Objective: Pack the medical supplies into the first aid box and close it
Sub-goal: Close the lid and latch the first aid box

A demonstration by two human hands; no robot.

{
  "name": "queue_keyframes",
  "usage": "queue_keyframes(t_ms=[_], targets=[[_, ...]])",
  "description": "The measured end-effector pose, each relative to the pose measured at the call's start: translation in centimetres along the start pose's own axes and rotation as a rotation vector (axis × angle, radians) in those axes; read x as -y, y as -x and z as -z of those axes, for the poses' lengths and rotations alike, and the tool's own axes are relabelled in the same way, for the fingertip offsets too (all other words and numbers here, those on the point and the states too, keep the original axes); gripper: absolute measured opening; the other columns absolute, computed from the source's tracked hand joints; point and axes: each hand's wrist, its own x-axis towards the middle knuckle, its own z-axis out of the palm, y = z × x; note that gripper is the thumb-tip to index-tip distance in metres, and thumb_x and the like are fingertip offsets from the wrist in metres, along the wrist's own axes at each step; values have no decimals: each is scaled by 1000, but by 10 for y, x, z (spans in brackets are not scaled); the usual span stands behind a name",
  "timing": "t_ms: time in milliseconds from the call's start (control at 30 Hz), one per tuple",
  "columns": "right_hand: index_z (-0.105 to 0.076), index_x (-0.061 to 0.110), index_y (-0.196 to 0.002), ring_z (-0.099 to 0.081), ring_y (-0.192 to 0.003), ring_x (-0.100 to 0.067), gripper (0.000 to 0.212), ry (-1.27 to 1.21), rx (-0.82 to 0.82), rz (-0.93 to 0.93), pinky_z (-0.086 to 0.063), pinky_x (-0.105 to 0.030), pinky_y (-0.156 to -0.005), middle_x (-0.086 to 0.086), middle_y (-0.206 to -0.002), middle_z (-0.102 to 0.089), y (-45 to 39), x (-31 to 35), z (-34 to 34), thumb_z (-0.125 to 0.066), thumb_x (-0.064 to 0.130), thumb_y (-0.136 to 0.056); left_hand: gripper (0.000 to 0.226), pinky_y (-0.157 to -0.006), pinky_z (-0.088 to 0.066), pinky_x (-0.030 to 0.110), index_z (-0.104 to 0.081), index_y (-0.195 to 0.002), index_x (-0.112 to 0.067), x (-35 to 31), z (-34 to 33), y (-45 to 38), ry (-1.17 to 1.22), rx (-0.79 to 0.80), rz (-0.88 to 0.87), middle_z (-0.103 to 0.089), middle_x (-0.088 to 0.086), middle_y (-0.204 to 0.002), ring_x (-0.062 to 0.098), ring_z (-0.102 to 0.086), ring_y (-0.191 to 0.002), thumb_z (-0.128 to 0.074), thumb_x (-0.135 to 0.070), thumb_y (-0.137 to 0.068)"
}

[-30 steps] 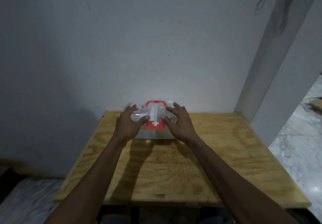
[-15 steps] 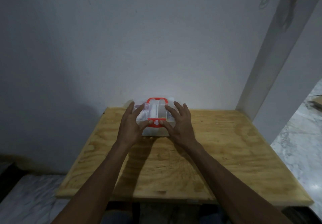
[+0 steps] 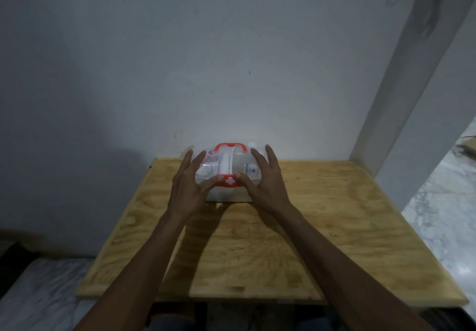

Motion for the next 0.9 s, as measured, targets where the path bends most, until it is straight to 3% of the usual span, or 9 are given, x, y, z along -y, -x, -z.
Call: queue_keyframes(t_ms=[300,900], targets=[[-26,35,-151,-11,-150,-20,80,8,54,-1,-24,-45,-114,8,-164,-1,-32,-11,-9,-57,66,-84,72,-111,-33,44,-45,-144,-20,9,-4,-27,-7,-15,-4,-31,4,-158,25,-33,-143,-69,-47,-83],[-27,31,-151,-12,-150,-22,82,37,55,-13,-26,-49,-115,4,-165,-2,-66,-13,-23,-58,66,-83,74,-110,-35,46,-42,-146,-21,20,-10,-61,-40,-11,7,-28,4,-160,27,-33,-144,-67,-51,-83]])
